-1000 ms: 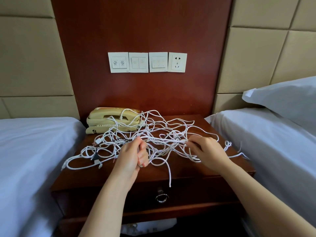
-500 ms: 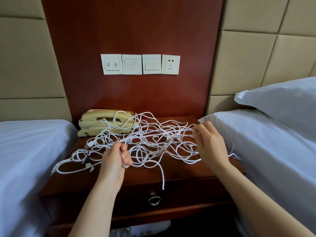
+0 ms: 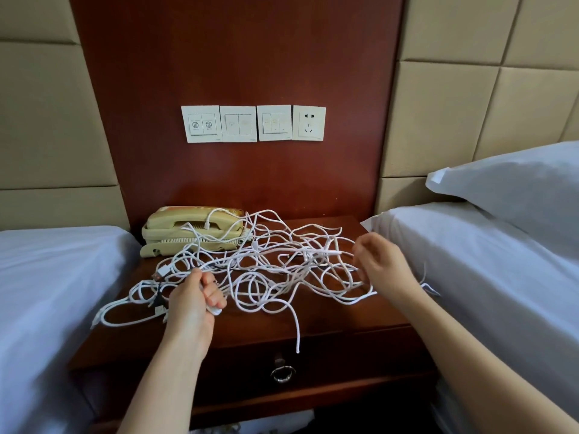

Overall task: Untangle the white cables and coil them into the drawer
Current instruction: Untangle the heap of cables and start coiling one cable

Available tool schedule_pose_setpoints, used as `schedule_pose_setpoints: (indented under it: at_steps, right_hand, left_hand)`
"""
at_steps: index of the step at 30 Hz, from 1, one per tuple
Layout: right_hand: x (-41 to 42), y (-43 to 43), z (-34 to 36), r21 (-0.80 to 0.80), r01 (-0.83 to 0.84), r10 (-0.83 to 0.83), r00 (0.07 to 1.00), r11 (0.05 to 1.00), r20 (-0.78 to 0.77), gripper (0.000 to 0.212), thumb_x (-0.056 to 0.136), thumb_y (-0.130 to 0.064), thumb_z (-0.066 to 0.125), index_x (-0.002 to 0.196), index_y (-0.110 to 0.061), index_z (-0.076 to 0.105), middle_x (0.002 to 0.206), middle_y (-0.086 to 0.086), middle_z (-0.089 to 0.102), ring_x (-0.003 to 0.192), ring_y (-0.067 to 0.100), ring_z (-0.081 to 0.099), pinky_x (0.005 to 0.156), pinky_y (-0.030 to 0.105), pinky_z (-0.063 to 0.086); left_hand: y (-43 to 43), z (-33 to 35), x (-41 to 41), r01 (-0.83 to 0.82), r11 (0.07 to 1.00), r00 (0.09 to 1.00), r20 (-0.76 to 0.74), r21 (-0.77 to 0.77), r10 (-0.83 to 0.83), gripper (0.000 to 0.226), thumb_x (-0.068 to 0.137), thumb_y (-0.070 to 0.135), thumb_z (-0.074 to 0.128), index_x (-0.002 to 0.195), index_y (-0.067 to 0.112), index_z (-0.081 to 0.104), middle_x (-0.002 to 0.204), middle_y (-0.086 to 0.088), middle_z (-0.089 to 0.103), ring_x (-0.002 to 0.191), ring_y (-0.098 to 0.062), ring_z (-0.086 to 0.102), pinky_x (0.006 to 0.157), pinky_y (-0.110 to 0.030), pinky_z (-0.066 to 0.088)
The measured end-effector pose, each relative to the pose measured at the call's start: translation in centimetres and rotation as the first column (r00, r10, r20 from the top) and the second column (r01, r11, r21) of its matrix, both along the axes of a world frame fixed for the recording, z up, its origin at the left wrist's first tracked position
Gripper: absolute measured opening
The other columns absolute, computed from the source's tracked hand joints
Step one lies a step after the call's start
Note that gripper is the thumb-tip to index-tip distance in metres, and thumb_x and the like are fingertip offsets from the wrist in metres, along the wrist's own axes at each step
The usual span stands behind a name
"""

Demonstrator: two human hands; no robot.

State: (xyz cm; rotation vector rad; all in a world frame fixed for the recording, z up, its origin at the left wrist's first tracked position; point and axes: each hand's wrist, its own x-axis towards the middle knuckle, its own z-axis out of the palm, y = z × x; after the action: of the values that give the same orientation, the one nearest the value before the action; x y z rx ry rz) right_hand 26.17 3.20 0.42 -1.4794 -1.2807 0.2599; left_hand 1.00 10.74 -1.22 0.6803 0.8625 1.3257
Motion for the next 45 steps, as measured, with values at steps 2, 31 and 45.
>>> schedule_pose_setpoints:
  at_steps: [2, 31, 45]
  right_hand:
    - [-0.9, -0.2, -0.1, -0.033, -0.156, 0.155, 0.988, 0.987, -0.026, 0.017, 0.095, -0.008, 0.049, 0.081, -0.013, 0.057, 0.062, 0.002, 0.056, 0.048, 0.005, 0.053, 0.048, 0.022, 0.047]
    - [-2.2, -1.0, 3.1, 0.348, 0.204, -0.282, 0.940, 0.915, 0.191, 0.009, 0.091, -0.013, 0.059, 0.085, -0.020, 0.057, 0.073, -0.012, 0.053, 0.069, 0.003, 0.051, 0.063, 0.004, 0.036]
    - [-6.3, -1.0, 2.0, 0.024, 0.085, -0.069, 0.587, 0.996, 0.806, 0.024, 0.094, -0.025, 0.047, 0.084, -0.017, 0.067, 0.082, -0.002, 0.064, 0.086, 0.023, 0.057, 0.069, 0.029, 0.017]
  left_hand:
    - [0.0, -0.2, 0.2, 0.002, 1.000, 1.000, -0.011, 0.002, -0.002, 0.042, 0.103, 0.025, 0.027, 0.062, 0.015, 0.032, 0.032, 0.010, 0.024, 0.026, -0.004, 0.023, 0.031, -0.012, 0.023]
    - [-0.5, 1.7, 0.9, -0.017, 1.000, 1.000, -0.018, -0.013, 0.017, 0.042, 0.102, 0.027, 0.029, 0.063, 0.015, 0.034, 0.032, 0.009, 0.028, 0.026, -0.006, 0.027, 0.045, -0.023, 0.026]
    - [-2.0, 3.0, 0.3, 0.078, 0.997, 0.997, -0.021, 0.026, -0.078, 0.044, 0.103, 0.028, 0.026, 0.062, 0.013, 0.033, 0.032, 0.007, 0.028, 0.026, -0.007, 0.026, 0.039, -0.021, 0.027]
